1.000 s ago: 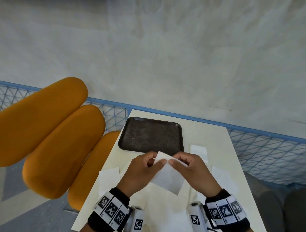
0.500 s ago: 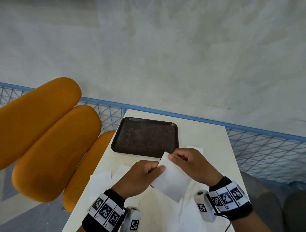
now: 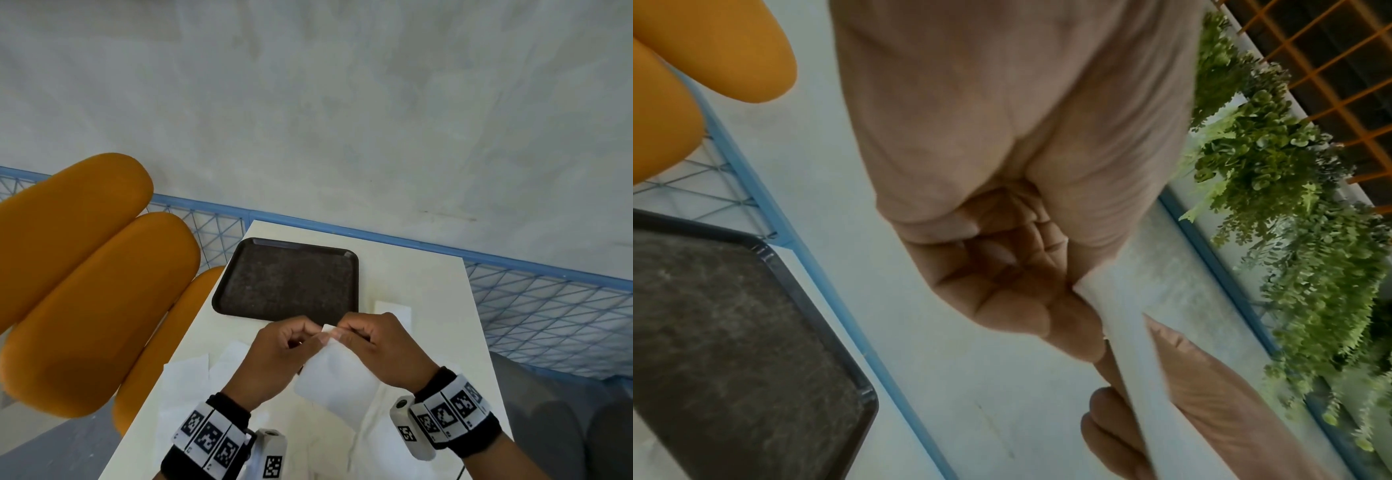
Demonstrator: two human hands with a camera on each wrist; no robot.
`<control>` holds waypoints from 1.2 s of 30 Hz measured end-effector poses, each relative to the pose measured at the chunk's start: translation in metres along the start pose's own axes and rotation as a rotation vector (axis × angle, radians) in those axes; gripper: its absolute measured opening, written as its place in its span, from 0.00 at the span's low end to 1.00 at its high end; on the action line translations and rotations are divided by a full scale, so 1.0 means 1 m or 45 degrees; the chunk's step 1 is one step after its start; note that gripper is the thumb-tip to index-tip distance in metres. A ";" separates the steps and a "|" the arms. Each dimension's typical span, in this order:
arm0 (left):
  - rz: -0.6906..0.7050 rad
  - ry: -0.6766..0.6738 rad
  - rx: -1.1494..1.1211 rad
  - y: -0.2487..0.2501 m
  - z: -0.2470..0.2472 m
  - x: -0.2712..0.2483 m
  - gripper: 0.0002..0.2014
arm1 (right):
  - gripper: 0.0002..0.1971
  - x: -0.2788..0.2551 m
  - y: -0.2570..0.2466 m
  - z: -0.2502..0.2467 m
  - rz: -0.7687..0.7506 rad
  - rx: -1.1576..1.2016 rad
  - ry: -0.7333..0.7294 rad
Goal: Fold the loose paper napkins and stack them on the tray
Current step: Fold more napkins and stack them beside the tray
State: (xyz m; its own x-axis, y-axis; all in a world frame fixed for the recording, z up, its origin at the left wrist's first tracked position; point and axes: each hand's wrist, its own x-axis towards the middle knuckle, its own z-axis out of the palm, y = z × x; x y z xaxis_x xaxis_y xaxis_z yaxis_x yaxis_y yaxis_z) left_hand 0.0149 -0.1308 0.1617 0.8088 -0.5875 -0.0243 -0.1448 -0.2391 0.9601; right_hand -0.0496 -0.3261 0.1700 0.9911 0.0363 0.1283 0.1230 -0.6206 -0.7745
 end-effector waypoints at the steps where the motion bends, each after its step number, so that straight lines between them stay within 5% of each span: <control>1: -0.002 0.015 0.025 -0.002 0.005 0.001 0.07 | 0.13 -0.002 0.004 -0.001 0.005 0.009 -0.004; 5: 0.005 0.090 0.102 -0.003 0.021 0.007 0.06 | 0.09 -0.011 0.016 -0.007 0.058 0.180 0.092; 9: -0.056 0.198 0.024 -0.006 0.025 0.020 0.06 | 0.11 -0.026 0.039 -0.011 0.357 0.493 0.216; 14: -0.108 0.121 0.037 -0.017 0.041 0.028 0.05 | 0.10 -0.044 0.061 0.004 0.525 0.640 0.420; 17: -0.199 0.227 -0.080 -0.024 0.053 0.035 0.07 | 0.09 -0.048 0.073 0.011 0.622 0.926 0.380; 20: -0.370 0.280 -0.180 -0.031 0.060 0.044 0.07 | 0.13 -0.050 0.089 0.015 0.679 0.914 0.323; 25: -0.568 -0.050 -0.124 -0.048 0.078 0.055 0.08 | 0.13 -0.042 0.124 0.009 0.757 0.851 0.329; 29: -0.709 0.098 -0.146 -0.068 0.089 0.066 0.06 | 0.08 -0.036 0.155 0.007 0.852 0.892 0.289; 36: -0.790 0.154 0.073 -0.111 0.067 0.042 0.03 | 0.04 -0.009 0.258 -0.013 1.093 0.627 0.642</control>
State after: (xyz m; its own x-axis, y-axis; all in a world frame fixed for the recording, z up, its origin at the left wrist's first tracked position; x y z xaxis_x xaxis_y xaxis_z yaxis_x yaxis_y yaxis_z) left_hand 0.0271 -0.1805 0.0354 0.8101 -0.2357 -0.5368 0.3442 -0.5500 0.7609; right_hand -0.0278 -0.4964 -0.0226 0.6359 -0.6487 -0.4182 -0.4763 0.0965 -0.8739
